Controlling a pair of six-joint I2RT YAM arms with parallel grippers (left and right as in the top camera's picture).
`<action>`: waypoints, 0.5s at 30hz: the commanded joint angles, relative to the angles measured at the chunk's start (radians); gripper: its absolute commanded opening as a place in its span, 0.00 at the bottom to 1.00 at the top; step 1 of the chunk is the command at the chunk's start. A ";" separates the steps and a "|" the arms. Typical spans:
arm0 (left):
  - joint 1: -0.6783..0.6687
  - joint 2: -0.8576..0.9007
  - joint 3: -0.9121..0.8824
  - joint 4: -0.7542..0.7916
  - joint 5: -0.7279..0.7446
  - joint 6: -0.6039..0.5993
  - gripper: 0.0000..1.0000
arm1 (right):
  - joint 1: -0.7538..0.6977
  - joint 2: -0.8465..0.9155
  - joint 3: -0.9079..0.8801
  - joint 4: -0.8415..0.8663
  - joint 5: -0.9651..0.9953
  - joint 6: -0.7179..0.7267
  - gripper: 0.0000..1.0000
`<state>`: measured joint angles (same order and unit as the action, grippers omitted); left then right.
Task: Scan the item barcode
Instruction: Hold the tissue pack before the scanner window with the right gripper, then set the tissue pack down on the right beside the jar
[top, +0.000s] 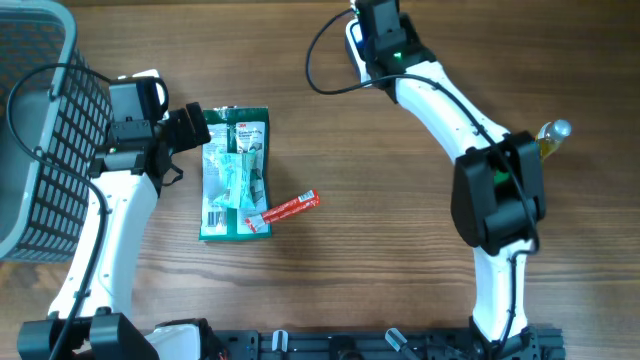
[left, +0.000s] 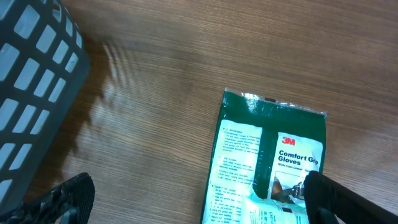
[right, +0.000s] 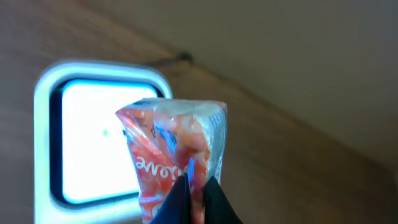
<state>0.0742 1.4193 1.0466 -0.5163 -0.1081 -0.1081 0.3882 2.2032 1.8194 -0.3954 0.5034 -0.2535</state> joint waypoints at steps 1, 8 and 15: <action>0.006 -0.011 0.008 0.003 -0.006 0.019 1.00 | 0.003 -0.235 0.002 -0.125 -0.074 0.174 0.04; 0.006 -0.011 0.008 0.003 -0.006 0.019 1.00 | -0.059 -0.434 0.002 -0.785 -0.351 0.357 0.05; 0.006 -0.011 0.008 0.002 -0.006 0.019 1.00 | -0.100 -0.426 -0.233 -0.925 -0.355 0.454 0.10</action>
<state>0.0742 1.4193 1.0466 -0.5167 -0.1078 -0.1081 0.2928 1.7599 1.6878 -1.3434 0.1787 0.1390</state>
